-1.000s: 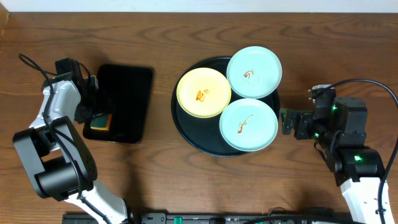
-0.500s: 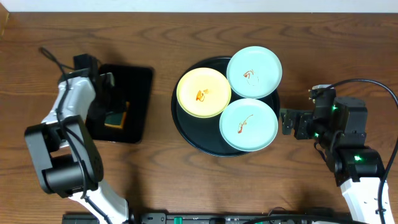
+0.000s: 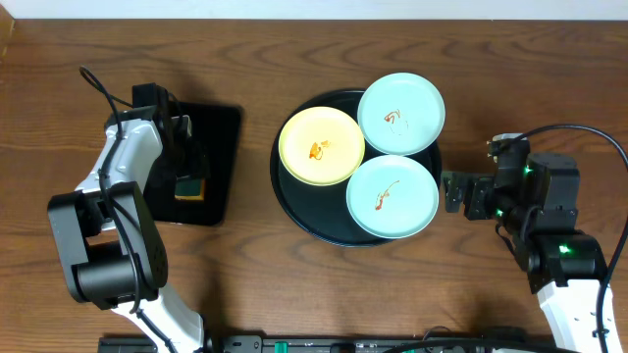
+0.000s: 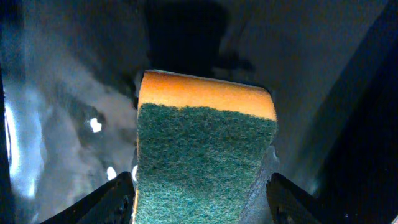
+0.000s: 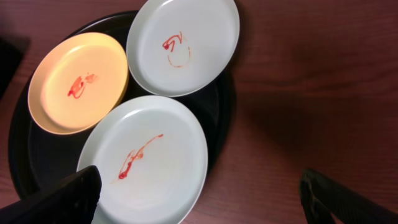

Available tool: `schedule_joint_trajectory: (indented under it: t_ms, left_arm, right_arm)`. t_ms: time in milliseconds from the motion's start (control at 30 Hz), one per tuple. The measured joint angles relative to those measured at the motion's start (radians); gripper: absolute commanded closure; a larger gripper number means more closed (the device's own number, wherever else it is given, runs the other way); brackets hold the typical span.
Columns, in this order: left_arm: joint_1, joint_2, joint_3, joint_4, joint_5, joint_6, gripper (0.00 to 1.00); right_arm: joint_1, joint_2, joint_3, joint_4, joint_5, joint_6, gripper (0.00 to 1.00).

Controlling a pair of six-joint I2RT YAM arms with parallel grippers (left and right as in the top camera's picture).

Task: Clean dirty plates on tray and stack at the side
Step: 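Lower the left gripper and grasp the green-yellow sponge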

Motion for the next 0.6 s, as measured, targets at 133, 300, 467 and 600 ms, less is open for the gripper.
schedule_joint_trajectory:
  t_ms: [133,300,467,600]
  left_arm:
    - [0.000,0.000,-0.034,0.029,-0.003,0.000,0.31]
    - [0.000,-0.004,-0.122,0.087,-0.015,-0.012,0.56]
    - [0.000,-0.007,-0.127,0.098,-0.021,-0.014,0.77]
    - [0.000,-0.007,-0.128,0.099,-0.018,-0.011,0.92]
  right_arm:
    - [0.000,0.000,0.000,0.000,0.000,0.000,0.01]
    - [0.000,0.000,0.000,0.000,0.000,0.000,0.01]
    - [0.000,0.000,0.000,0.000,0.000,0.000,0.01]
    - [0.000,0.000,0.000,0.000,0.000,0.000,0.01]
